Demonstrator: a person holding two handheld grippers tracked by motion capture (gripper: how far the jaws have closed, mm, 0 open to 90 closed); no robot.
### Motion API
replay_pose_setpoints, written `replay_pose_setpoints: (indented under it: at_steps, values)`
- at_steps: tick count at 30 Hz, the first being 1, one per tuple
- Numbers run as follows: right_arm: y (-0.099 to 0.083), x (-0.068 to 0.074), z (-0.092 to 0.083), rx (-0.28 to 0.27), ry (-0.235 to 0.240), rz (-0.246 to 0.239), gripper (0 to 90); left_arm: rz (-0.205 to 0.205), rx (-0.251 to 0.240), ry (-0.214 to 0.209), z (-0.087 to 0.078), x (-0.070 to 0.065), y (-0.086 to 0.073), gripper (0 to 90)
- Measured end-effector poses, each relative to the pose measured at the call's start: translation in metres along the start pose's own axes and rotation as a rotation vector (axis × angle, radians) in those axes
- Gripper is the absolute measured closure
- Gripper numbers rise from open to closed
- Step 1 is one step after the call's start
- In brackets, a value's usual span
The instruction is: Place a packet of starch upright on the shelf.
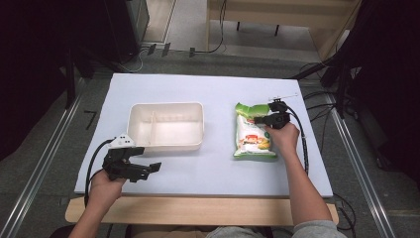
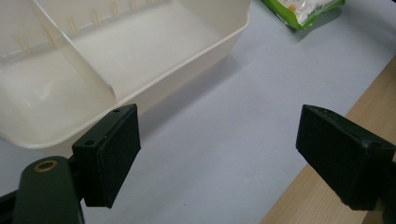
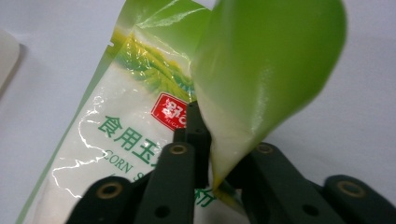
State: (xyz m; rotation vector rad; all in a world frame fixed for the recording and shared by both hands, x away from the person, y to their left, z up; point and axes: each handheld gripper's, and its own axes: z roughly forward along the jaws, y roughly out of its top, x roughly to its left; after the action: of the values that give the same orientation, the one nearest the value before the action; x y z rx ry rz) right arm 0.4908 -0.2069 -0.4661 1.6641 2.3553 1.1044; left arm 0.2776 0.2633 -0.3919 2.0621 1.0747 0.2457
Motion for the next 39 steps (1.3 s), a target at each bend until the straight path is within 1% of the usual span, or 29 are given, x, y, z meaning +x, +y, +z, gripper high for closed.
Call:
replay_pose_setpoints:
  at_steps: [2,5,8,9,12,14,16,17,19,22,23,25,26,27,28,29,31,32,33,34,35,39]
  values:
    - [0.002,0.001,-0.004,0.013,0.001,0.016,90.0,0.0,-0.005,0.003,-0.001,0.001,0.0,14.7]
    - [0.004,0.004,-0.008,0.014,-0.004,0.019,90.0,-0.004,-0.006,0.002,-0.001,0.001,0.0,14.7]
    - [0.005,0.005,-0.016,-0.014,0.008,0.016,90.0,-0.006,-0.01,0.0,-0.002,0.001,0.0,14.6]
    - [0.006,0.005,-0.019,-0.024,0.017,0.012,90.0,-0.011,-0.012,0.002,-0.003,0.001,0.0,14.7]
    - [0.006,0.008,-0.031,-0.051,0.037,0.014,90.0,-0.007,-0.015,0.003,-0.003,0.002,0.0,14.6]
    - [0.007,0.01,-0.034,-0.058,0.039,0.011,90.0,-0.008,-0.016,0.002,-0.003,0.002,0.0,14.7]
    - [0.007,0.013,-0.042,-0.069,0.047,-0.002,90.0,-0.007,-0.015,0.003,-0.003,0.002,0.0,14.7]
    - [0.007,0.016,-0.049,-0.077,0.06,-0.011,90.0,-0.007,-0.015,0.005,-0.003,0.002,0.0,14.7]
    - [0.007,0.018,-0.057,-0.081,0.071,-0.023,90.0,-0.007,-0.014,0.002,-0.003,0.002,0.0,14.7]
    - [0.007,0.022,-0.064,-0.084,0.073,-0.035,90.0,-0.009,-0.012,0.005,-0.003,0.003,0.001,14.7]
    - [0.006,0.027,-0.074,-0.088,0.078,-0.051,90.0,-0.01,-0.012,0.005,-0.004,0.003,0.001,14.7]
    - [0.005,0.032,-0.082,-0.094,0.09,-0.057,90.0,-0.008,-0.012,0.005,-0.004,0.003,0.001,14.7]
    - [0.005,0.032,-0.082,-0.094,0.09,-0.057,90.0,-0.008,-0.012,0.005,-0.004,0.003,0.001,14.7]
    - [0.005,0.04,-0.093,-0.106,0.108,-0.082,90.0,-0.006,-0.012,0.003,-0.004,0.003,0.001,14.7]
    - [0.005,0.04,-0.093,-0.106,0.108,-0.082,90.0,-0.006,-0.012,0.003,-0.004,0.003,0.001,14.6]
    - [0.006,0.049,-0.1,-0.119,0.117,-0.108,90.0,-0.007,-0.015,0.001,-0.004,0.003,0.001,14.7]
    - [0.007,0.06,-0.107,-0.13,0.13,-0.139,90.0,-0.006,-0.013,0.001,-0.004,0.003,0.001,14.7]
    - [0.007,0.06,-0.107,-0.13,0.13,-0.139,90.0,-0.006,-0.013,0.001,-0.004,0.003,0.001,14.7]
    - [0.007,0.069,-0.113,-0.137,0.141,-0.163,90.0,-0.005,-0.013,0.0,-0.004,0.003,0.001,14.7]
    - [0.007,0.069,-0.113,-0.137,0.141,-0.163,90.0,-0.005,-0.013,0.0,-0.004,0.003,0.001,14.7]
    - [0.008,0.077,-0.118,-0.141,0.147,-0.185,90.0,-0.006,-0.015,0.002,-0.004,0.003,0.001,14.7]
    - [0.01,0.089,-0.129,-0.154,0.158,-0.213,90.0,-0.01,-0.016,0.003,-0.004,0.003,0.001,14.7]
